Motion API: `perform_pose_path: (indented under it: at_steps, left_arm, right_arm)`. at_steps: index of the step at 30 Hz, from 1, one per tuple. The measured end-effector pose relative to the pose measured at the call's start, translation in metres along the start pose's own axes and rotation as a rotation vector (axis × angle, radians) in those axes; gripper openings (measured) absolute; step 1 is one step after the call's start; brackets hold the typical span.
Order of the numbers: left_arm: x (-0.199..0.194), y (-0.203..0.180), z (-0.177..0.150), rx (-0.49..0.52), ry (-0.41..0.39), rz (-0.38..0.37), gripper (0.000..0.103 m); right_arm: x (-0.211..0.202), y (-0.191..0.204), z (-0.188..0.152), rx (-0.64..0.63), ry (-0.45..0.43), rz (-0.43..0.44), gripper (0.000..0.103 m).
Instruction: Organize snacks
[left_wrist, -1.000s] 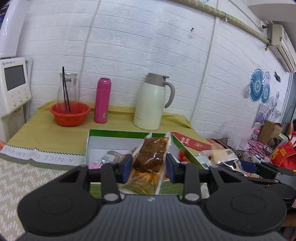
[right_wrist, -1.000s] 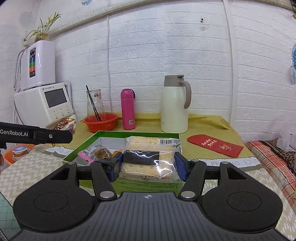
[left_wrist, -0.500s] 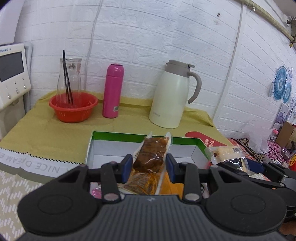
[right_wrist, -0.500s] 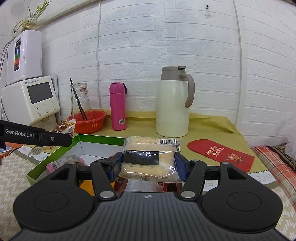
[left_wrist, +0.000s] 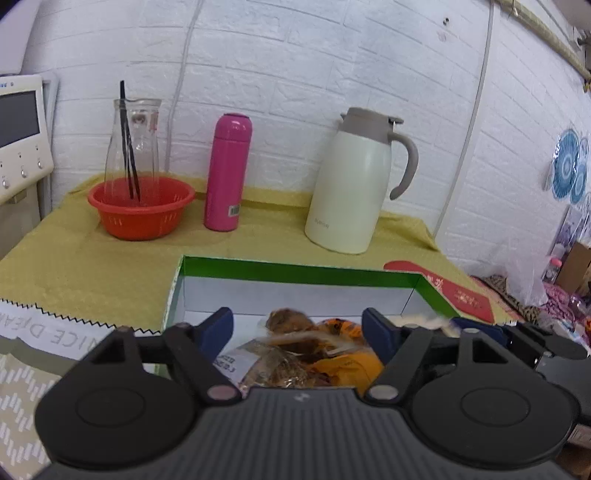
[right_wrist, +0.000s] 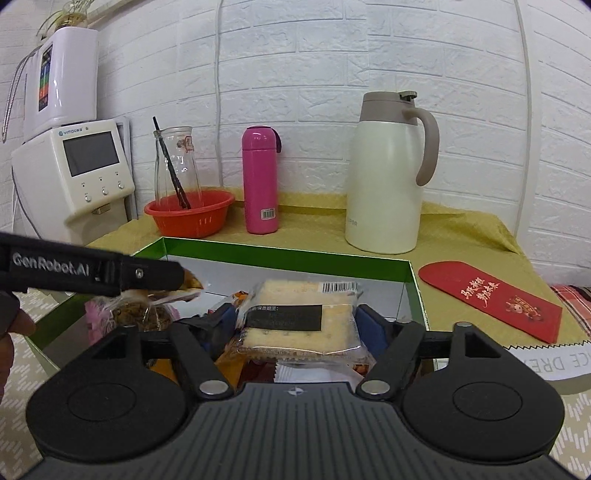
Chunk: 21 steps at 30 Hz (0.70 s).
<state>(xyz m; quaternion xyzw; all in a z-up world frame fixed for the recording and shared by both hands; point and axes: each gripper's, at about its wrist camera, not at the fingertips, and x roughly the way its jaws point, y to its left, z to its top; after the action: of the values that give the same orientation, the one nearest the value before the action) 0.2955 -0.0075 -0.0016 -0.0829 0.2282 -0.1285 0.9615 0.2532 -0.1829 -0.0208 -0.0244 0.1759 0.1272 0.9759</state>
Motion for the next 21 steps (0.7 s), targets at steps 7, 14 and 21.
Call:
perform_pose_path:
  at_steps: [7,14,21]
  left_arm:
    - [-0.021,-0.008,0.002,0.016,-0.040,0.046,0.090]
    - [-0.060,-0.013,-0.002,0.022,-0.063,0.085,0.090]
    - [-0.127,-0.029,-0.019,0.054,-0.071,0.156,0.090]
  right_arm:
    - [-0.013,0.006,-0.001,-0.045,-0.015,-0.049,0.103]
    - [-0.052,0.010,0.010,-0.011,-0.046,-0.073,0.103]
    - [-0.122,0.018,0.015,0.018,-0.067,-0.104,0.103]
